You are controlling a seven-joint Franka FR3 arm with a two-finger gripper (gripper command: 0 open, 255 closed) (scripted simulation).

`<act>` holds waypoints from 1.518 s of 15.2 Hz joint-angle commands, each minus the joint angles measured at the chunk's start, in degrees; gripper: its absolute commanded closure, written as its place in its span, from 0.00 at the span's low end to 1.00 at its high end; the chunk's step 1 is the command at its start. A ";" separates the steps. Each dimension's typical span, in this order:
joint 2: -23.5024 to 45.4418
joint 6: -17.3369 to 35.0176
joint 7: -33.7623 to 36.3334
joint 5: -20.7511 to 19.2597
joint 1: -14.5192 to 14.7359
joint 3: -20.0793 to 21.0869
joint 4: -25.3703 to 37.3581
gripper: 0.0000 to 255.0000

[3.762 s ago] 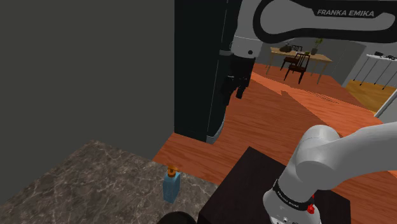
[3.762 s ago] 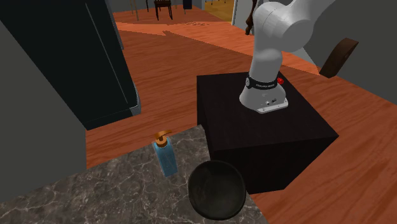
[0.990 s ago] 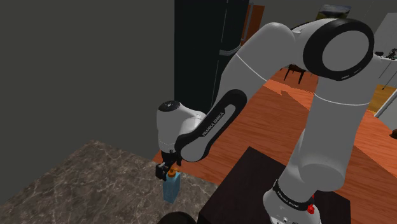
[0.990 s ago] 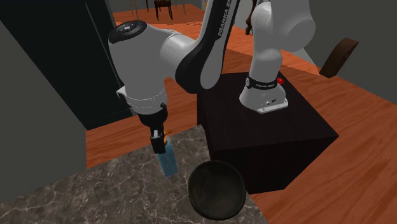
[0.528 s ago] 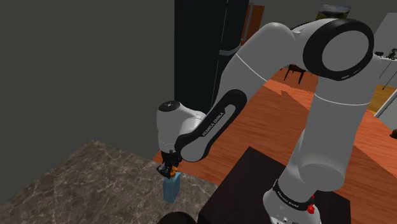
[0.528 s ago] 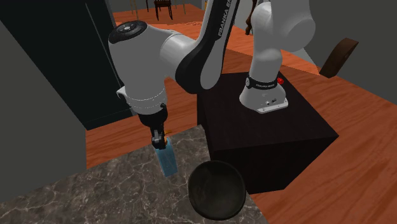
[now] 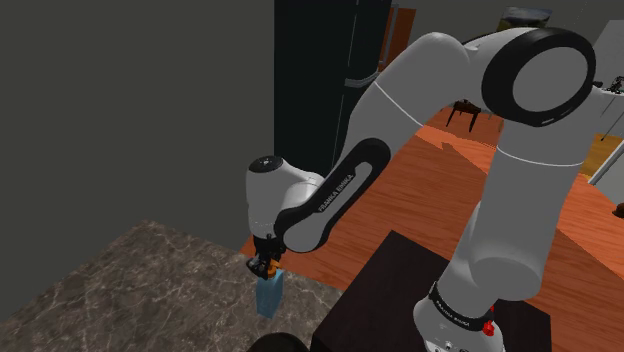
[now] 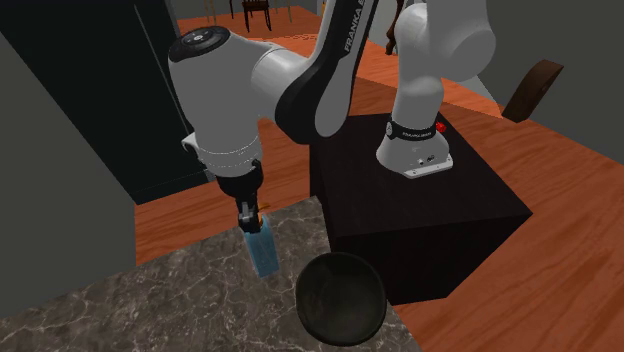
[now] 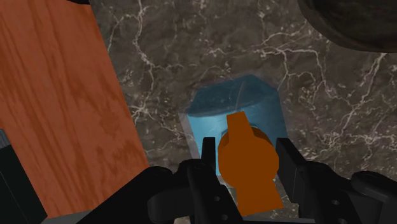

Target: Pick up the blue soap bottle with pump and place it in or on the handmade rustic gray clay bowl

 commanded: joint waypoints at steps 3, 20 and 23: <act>-2.80 -2.75 -1.62 2.12 -0.46 0.64 0.21 1.00; -13.73 -16.17 -6.48 8.76 -0.71 1.16 3.59 1.00; -15.26 -18.60 -7.00 9.43 -0.67 1.02 4.59 1.00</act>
